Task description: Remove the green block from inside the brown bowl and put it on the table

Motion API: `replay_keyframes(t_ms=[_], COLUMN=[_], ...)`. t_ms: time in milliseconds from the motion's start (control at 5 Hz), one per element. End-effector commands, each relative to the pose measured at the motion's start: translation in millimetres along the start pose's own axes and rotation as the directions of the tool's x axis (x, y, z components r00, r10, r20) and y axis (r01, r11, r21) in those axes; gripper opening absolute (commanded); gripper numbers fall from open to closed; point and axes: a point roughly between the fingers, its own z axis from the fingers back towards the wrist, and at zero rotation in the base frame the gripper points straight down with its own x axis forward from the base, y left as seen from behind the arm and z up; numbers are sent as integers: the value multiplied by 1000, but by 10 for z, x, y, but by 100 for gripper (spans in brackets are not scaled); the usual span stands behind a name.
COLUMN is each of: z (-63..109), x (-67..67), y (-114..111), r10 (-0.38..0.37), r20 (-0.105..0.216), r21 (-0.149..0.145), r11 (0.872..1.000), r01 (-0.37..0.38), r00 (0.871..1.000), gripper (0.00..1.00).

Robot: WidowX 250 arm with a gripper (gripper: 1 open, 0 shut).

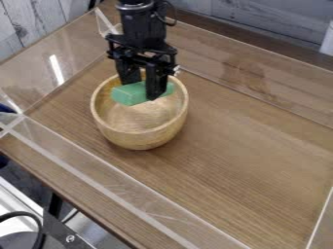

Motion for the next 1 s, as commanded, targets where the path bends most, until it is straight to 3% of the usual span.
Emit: replay_keyframes(t_ms=[0,400,800], z=[250,118,-105], x=[140,343,473], y=[-152,-627,-877], r10=[-34,-104,-161], r20=[89,89,67], r21=[21,12,6], r11=[999,995,987], r01=[32,103,161], r00=[995,991,985], gripper=[0,0,0])
